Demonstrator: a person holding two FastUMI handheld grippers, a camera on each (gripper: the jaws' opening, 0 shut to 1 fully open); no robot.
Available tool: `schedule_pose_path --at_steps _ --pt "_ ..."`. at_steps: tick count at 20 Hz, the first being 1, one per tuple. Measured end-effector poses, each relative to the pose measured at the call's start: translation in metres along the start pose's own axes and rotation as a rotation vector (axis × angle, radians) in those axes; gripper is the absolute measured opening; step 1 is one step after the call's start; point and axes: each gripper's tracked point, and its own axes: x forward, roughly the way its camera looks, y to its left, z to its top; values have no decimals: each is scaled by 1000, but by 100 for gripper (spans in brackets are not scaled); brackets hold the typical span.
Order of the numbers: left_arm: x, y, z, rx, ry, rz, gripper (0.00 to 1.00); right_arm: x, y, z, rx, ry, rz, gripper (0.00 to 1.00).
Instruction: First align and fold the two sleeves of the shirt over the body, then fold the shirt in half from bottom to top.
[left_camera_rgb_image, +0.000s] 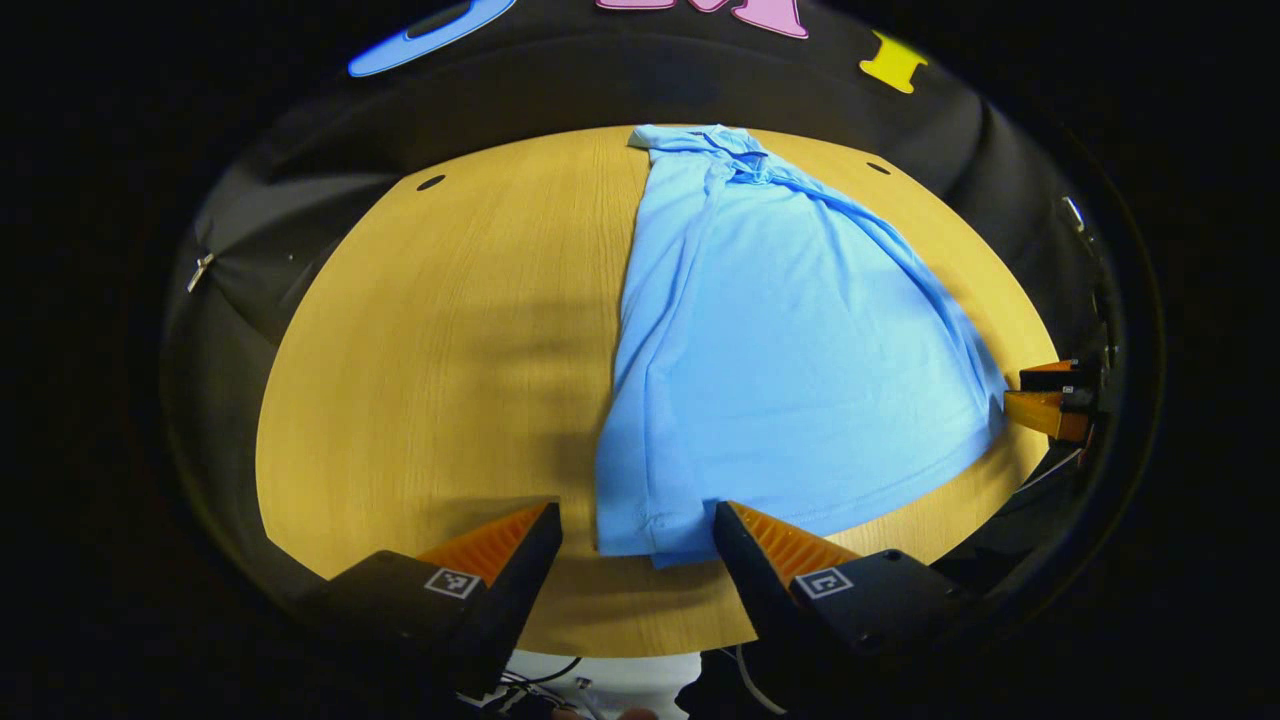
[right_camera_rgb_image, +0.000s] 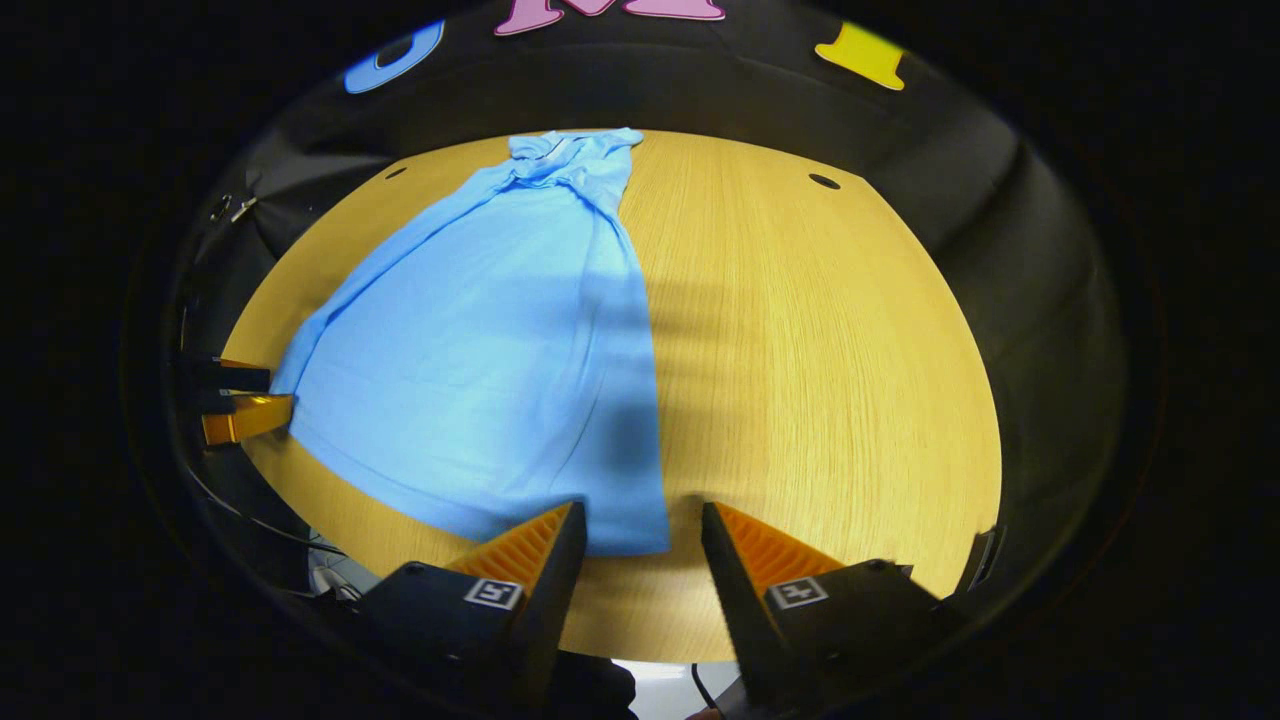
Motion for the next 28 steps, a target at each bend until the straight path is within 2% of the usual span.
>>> schedule_pose_path --at_steps 1,2,3,4,5,6,7,8,9,10,12,15,20,21,22,28 --pt "2 -4 -2 -8 10 -23 99 1 3 1 -4 0 7 65" --pt "5 -4 1 -14 6 -26 95 3 5 3 -1 -5 12 65" --pt "5 -4 3 -15 7 -28 91 3 7 3 2 1 24 61" --pt "6 -5 3 -13 3 -30 83 3 10 3 16 3 40 70" --pt "6 -7 2 -6 10 -36 81 5 16 2 34 16 65 60" --pt "7 -10 3 6 8 -45 75 3 18 3 40 15 72 60" --pt "9 -13 4 16 14 -54 67 5 19 3 22 22 80 42" --pt "9 -16 6 17 12 -61 39 3 24 6 25 19 101 42" --pt "11 -18 8 12 13 -63 34 4 27 4 30 20 105 23" --pt "11 -18 10 9 14 -62 18 5 29 4 20 15 113 16" --pt "12 -20 14 2 15 -65 9 5 37 8 18 3 135 5" --pt "2 -23 37 -11 -38 -91 7 -6 37 31 79 -53 156 5" --pt "-24 -23 134 -102 -201 -138 6 -22 18 136 162 -235 171 5" --pt "-27 -21 155 -124 -230 -142 10 -23 14 154 175 -259 173 5" --pt "-28 -16 174 -136 -256 -135 6 -21 8 173 190 -279 172 5" --pt "-14 19 288 -177 -386 -62 6 1 -28 278 251 -400 149 5"
